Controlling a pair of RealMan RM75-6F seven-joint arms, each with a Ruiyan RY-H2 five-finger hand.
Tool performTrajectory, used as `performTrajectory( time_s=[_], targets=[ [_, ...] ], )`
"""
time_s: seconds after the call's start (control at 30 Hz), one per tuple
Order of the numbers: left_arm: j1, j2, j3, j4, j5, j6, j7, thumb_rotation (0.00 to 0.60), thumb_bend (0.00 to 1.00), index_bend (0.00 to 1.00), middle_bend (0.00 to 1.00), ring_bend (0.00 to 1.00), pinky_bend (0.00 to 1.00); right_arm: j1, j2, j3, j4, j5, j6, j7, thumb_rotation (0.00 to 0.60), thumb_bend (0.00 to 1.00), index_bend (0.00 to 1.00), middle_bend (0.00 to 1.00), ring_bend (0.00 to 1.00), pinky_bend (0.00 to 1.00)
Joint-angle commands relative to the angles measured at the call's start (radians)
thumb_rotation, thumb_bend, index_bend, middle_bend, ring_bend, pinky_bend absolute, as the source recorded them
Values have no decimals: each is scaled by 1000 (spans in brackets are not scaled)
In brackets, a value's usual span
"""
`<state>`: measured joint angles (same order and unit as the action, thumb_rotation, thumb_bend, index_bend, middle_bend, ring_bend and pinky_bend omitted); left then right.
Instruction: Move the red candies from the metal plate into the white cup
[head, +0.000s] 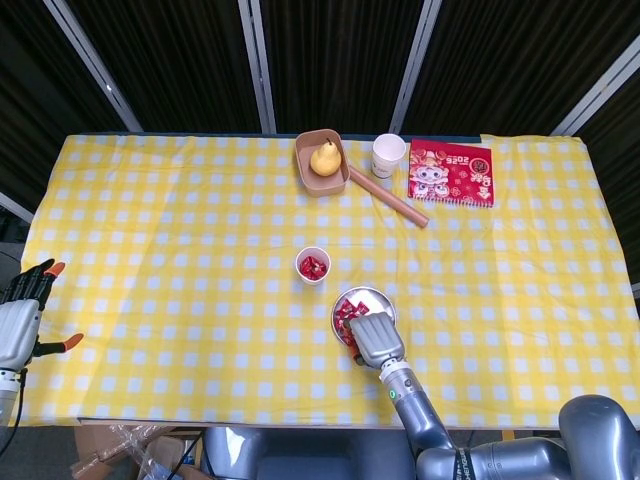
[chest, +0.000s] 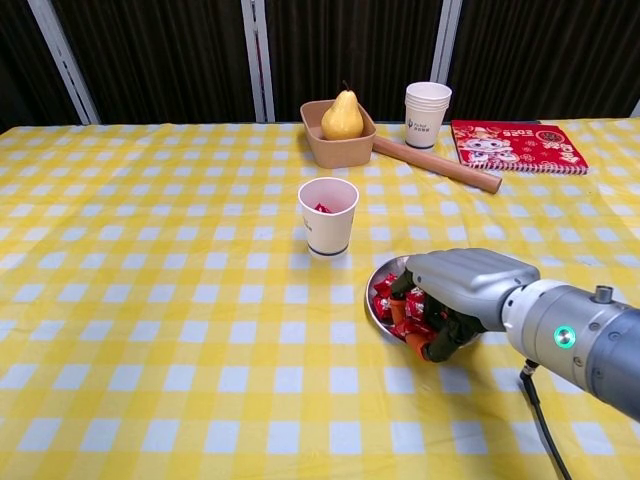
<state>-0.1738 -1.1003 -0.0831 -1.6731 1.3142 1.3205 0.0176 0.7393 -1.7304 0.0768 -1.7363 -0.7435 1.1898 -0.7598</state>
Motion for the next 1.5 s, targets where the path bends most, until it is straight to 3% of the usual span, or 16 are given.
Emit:
performTrajectory(
  time_s=[0.03, 0.23, 0.53, 0.93, 1.2, 1.33, 1.5],
  targets=[
    [0, -1, 0, 1, 0, 0, -1, 600, 8, 51, 0, 0, 0, 0, 4, 7, -5, -6, 1, 3, 600, 557, 538, 944, 967, 1000],
    [0, 0, -1, -1, 0, 0, 0, 600, 8, 51, 0, 0, 0, 9, 35, 47, -34, -23, 11, 4, 600, 556, 538, 944, 967, 1000],
    [-1, 0, 0, 2, -1, -4, -1, 600, 8, 51, 0, 0, 0, 55, 80, 149, -55, -13, -3, 7, 600, 557, 538, 944, 967, 1000],
    [-5, 0, -1, 4, -9, -14, -2, 600, 8, 51, 0, 0, 0, 176, 17, 267, 99, 40, -76, 23, 600, 557, 538, 944, 967, 1000],
    [-6, 4, -1, -1, -17, -22, -6, 600, 8, 51, 0, 0, 0, 223, -36, 290, 234, 47, -112, 65, 600, 557, 528, 944, 967, 1000],
    [-8, 5, -2, -1, -20, -26, -6, 600, 8, 51, 0, 0, 0, 228, -47, 283, 260, 43, -116, 78, 600, 544, 420, 944, 967, 1000],
    [-9, 6, -3, -5, -23, -27, -6, 600, 8, 51, 0, 0, 0, 229, -52, 274, 263, 29, -105, 87, 600, 514, 363, 944, 967, 1000]
  ],
)
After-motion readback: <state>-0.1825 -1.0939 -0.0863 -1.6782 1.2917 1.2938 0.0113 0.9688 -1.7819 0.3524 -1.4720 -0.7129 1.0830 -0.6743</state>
